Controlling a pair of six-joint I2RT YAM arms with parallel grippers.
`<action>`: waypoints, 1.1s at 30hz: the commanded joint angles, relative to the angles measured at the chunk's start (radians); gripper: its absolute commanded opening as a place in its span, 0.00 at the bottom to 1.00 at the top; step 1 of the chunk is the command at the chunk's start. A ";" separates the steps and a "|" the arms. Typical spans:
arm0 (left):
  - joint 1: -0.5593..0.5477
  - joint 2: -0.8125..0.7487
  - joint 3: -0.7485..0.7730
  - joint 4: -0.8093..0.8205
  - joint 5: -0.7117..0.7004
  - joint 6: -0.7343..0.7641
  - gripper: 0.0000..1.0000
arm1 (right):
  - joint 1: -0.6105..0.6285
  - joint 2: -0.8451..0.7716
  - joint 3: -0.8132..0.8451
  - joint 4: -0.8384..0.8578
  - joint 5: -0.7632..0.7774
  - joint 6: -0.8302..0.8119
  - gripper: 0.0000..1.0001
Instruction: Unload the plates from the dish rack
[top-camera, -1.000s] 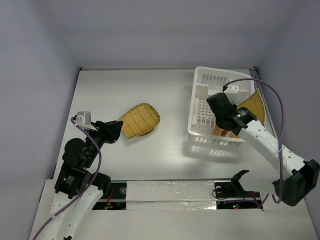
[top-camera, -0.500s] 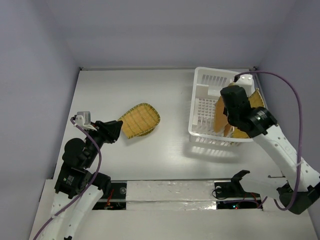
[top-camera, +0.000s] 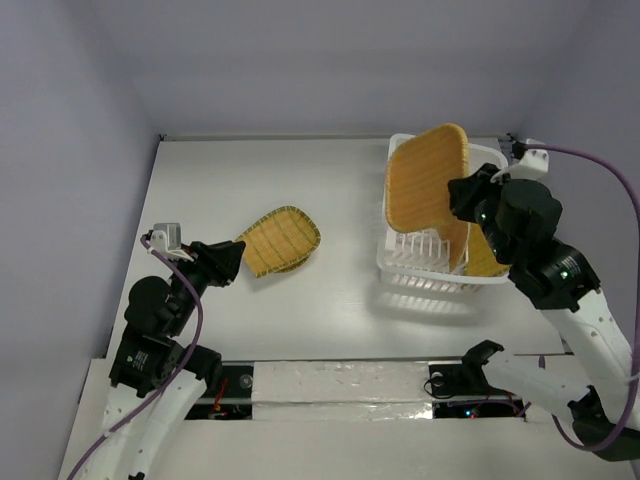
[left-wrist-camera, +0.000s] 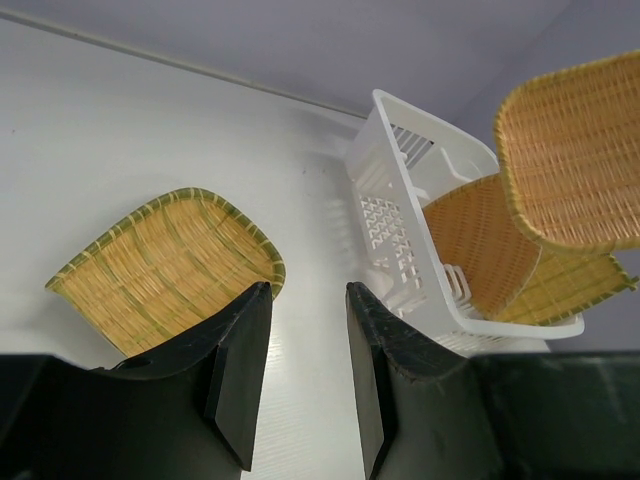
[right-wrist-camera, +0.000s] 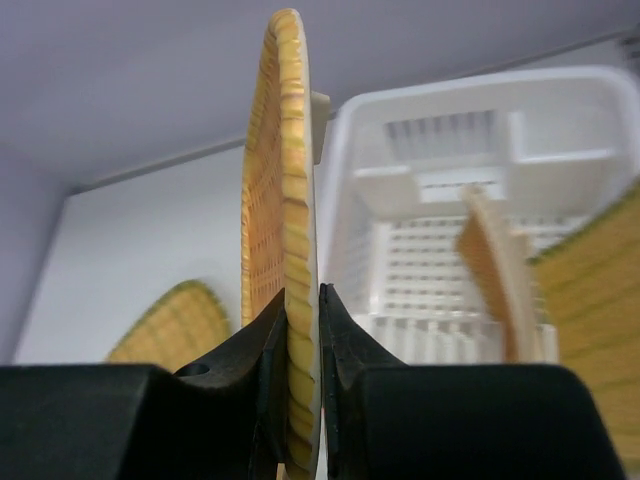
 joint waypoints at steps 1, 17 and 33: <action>0.017 0.012 -0.007 0.044 0.011 -0.002 0.33 | 0.017 0.015 -0.100 0.356 -0.270 0.132 0.00; 0.035 0.010 -0.002 0.037 -0.004 -0.001 0.33 | 0.189 0.645 -0.125 0.975 -0.545 0.512 0.00; 0.045 0.022 -0.004 0.040 0.008 0.002 0.33 | 0.189 0.894 -0.154 1.137 -0.610 0.601 0.00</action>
